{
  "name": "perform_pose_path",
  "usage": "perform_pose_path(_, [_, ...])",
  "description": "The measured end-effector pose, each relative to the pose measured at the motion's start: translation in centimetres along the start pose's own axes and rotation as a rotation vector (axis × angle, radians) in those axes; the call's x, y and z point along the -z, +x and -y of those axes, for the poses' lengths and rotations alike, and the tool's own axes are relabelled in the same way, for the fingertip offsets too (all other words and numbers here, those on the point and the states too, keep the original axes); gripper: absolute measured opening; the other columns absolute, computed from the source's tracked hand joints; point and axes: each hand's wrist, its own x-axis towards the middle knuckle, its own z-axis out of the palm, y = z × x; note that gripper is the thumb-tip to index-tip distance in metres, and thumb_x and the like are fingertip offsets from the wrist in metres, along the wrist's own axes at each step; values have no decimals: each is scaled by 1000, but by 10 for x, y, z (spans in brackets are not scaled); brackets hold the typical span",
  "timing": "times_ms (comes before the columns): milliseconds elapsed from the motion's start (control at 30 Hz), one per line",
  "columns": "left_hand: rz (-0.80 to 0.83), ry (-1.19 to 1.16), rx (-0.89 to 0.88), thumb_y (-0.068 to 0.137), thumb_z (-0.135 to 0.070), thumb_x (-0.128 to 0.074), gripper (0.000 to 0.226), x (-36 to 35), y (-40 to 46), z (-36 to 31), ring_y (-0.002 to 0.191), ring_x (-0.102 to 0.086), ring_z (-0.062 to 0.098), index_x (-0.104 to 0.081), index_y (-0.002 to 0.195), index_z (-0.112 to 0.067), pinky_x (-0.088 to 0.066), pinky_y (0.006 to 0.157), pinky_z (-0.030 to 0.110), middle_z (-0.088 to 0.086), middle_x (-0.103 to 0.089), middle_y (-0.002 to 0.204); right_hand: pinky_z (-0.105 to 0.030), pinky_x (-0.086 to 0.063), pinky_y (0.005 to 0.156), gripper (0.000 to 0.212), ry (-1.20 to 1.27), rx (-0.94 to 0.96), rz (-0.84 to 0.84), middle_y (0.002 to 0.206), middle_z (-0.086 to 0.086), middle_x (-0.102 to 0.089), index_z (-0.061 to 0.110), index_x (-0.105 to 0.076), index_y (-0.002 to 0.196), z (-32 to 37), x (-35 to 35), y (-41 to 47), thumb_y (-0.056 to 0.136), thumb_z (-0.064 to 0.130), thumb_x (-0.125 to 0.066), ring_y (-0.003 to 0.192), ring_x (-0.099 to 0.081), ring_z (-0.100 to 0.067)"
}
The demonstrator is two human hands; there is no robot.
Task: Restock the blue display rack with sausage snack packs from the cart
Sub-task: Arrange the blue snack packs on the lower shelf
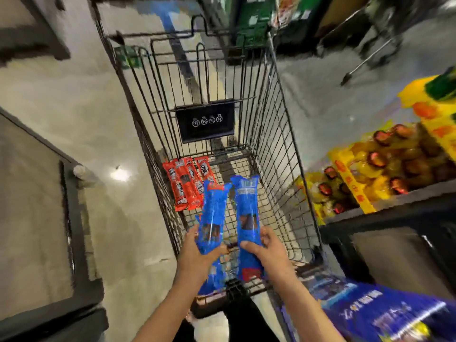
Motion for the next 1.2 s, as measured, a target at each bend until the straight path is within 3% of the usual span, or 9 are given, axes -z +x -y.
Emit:
perform_pose_path(100, [84, 28, -139, 70, 1, -77, 50, 31, -23, -11, 67, -58, -12, -50, 111, -11, -46, 65, 6, 5, -63, 99, -21, -52, 58, 47, 120, 37, -41, 94, -14, -67, 7, -51, 98, 3, -14, -50, 63, 2, -81, 67, -66, -8])
perform_pose_path(233, [192, 39, -238, 72, -8, -78, 44, 58, -53, -24, 63, -60, -7, -52, 108, -14, -46, 57, 8, 0, -63, 91, -23, -54, 62, 39, 245, 64, -103, 87, -7, -68, 9, -52, 101, -3, -33, -108, 73, -2, -76, 67, -67, -9])
perform_pose_path(433, [334, 109, -351, 73, -7, -78, 44, 61, -98, -28, 67, -62, 0, -55, 109, -15, -48, 59, 10, 2, -65, 94, -34, -50, 64, 75, 477, 101, -269, 86, -13, -66, 4, -53, 107, -23, -34, -181, 43, 33, -81, 72, -63, -25])
perform_pose_path(633, [535, 248, -487, 66, -8, -84, 40, 17, -161, -34, 67, -58, 9, -53, 89, -18, -42, 55, 6, 0, -60, 79, -30, -51, 57, 55, 649, 148, -523, 79, -9, -64, 8, -52, 101, -60, 10, -268, 52, 19, -74, 61, -61, -17])
perform_pose_path(800, [744, 343, -635, 69, -1, -80, 40, -37, -246, -19, 61, -55, -17, -49, 85, -21, -40, 57, 2, -10, -55, 76, -26, -51, 47, 60, 792, 180, -706, 79, -17, -64, 2, -49, 104, -112, 50, -350, 51, 15, -74, 56, -62, -23])
perform_pose_path(900, [846, 387, -665, 64, -24, -74, 35, -72, -300, 13, 69, -56, -1, -53, 91, -16, -38, 59, 2, -8, -55, 80, -24, -49, 46, 58, 846, 168, -846, 69, -8, -65, 5, -52, 100, -158, 72, -407, 48, 16, -76, 50, -62, -14])
perform_pose_path(1033, [990, 479, -648, 79, -9, -72, 26, -112, -385, 70, 76, -54, 16, -54, 98, -10, -38, 61, 9, 1, -59, 84, -25, -50, 54, 54, 871, 132, -1021, 74, -6, -65, 4, -55, 102, -230, 96, -494, 53, 17, -73, 57, -62, -12])
perform_pose_path(1100, [1089, 495, -602, 78, -15, -74, 28, -128, -425, 99, 79, -59, 23, -54, 99, -13, -45, 73, 26, 8, -62, 90, -32, -52, 60, 53, 898, 107, -1099, 77, -9, -64, 2, -55, 102, -267, 105, -532, 55, 16, -76, 60, -62, -16])
perform_pose_path(1200, [1190, 495, -537, 81, -17, -71, 22, -145, -482, 131, 80, -59, 19, -53, 94, -21, -50, 70, 32, 3, -59, 89, -44, -51, 70, 48, 943, 92, -1195, 85, -16, -63, 4, -54, 99, -310, 116, -580, 59, 14, -77, 70, -61, -26])
